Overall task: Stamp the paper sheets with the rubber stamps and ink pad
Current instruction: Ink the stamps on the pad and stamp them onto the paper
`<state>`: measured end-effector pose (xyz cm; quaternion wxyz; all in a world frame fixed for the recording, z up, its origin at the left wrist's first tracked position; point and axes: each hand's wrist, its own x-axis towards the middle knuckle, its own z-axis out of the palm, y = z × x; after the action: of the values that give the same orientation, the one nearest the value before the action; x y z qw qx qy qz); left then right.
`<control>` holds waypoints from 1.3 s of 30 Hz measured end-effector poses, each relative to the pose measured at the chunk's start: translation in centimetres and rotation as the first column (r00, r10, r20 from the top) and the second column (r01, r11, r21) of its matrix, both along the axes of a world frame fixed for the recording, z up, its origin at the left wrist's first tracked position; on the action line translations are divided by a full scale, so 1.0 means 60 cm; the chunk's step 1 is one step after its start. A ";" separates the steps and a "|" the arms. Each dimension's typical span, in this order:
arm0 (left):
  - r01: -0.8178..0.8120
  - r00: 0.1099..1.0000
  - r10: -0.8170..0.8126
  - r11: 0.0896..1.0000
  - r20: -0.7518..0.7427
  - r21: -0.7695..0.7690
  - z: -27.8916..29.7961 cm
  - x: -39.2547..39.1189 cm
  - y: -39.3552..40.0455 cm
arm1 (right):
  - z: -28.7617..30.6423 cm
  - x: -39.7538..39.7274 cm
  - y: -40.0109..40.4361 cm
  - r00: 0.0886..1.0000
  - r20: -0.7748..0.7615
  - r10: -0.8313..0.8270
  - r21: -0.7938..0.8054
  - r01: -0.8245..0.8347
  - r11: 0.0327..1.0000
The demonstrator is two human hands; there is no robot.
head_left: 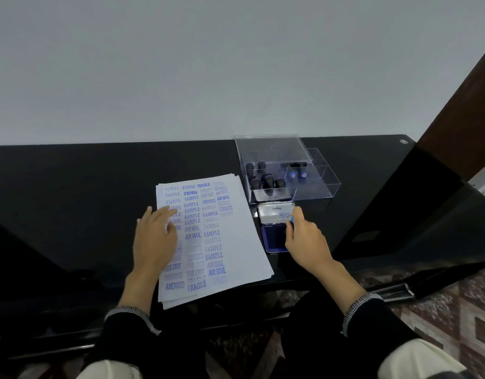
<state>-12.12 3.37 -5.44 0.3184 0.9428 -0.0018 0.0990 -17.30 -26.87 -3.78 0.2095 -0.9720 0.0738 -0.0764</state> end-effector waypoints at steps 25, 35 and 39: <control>-0.012 1.000 0.013 0.997 -0.016 0.081 -0.048 -0.007 0.023 | -0.003 -0.005 -0.003 1.000 0.024 0.006 0.026 -0.006 1.000; -0.019 1.000 0.020 0.995 -0.008 0.099 -0.049 -0.002 0.021 | -0.026 -0.032 0.004 0.993 0.108 -0.039 0.015 0.038 0.999; -0.016 1.000 0.017 0.994 -0.005 0.108 -0.052 -0.001 0.024 | -0.010 -0.026 0.001 0.997 0.072 -0.018 0.031 0.016 0.999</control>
<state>-12.17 4.82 -8.54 0.2663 0.9588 0.0016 0.0984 -18.87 -26.81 -4.39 0.2262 -0.9646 0.0754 -0.1124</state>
